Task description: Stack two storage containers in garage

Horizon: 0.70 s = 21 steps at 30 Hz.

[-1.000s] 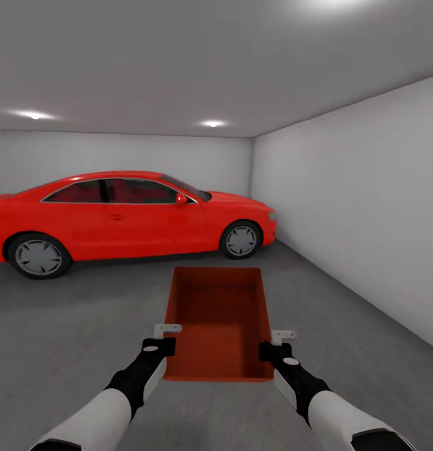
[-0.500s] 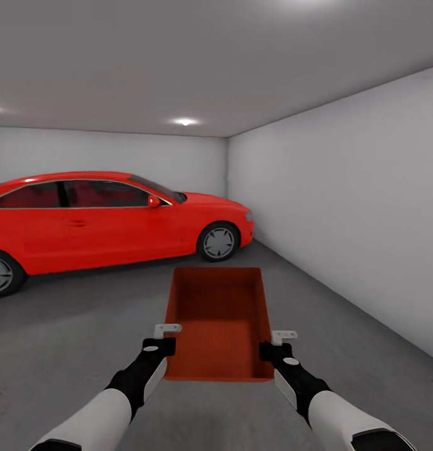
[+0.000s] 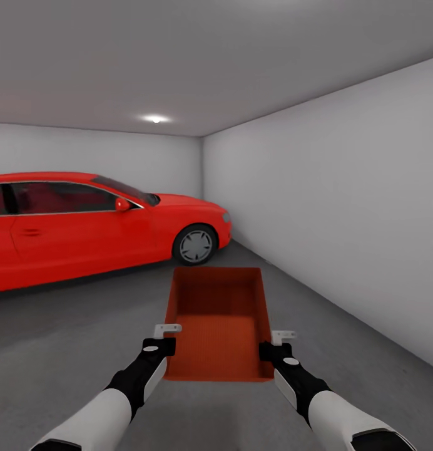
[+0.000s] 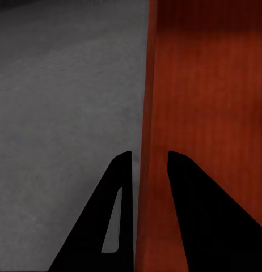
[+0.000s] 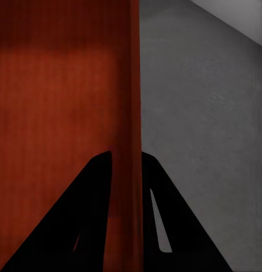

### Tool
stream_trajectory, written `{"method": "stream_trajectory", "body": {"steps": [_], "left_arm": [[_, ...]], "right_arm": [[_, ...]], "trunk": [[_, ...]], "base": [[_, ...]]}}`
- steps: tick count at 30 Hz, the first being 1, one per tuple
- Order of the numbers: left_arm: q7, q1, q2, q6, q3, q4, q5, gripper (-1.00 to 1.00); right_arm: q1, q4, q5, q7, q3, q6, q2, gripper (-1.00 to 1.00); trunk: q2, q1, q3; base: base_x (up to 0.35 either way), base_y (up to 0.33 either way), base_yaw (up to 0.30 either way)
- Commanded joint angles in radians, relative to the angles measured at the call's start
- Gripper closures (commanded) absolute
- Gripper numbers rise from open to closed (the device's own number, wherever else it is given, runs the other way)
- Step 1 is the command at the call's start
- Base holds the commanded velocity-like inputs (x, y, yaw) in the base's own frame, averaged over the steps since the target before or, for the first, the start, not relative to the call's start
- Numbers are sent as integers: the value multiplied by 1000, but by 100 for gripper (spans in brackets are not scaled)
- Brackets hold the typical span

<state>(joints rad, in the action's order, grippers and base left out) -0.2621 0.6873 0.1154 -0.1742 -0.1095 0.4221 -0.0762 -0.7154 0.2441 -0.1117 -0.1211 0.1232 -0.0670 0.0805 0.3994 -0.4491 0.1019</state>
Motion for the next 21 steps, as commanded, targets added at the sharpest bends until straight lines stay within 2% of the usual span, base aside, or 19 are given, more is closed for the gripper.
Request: {"method": "stream_trajectory", "body": {"steps": [1,21], "left_arm": [[-14,0,-23,-8,42,1,-7,100],[-14,0,-24,-8,42,1,-7,100]], "right_arm": [[-1,3,-2,-2,-20,-5,-1,100],[-1,3,-2,-2,-20,-5,0,100]], "trunk": [[1,-1,0],[1,-1,0]], "base": [[322,0,-247],[322,0,-247]]}}
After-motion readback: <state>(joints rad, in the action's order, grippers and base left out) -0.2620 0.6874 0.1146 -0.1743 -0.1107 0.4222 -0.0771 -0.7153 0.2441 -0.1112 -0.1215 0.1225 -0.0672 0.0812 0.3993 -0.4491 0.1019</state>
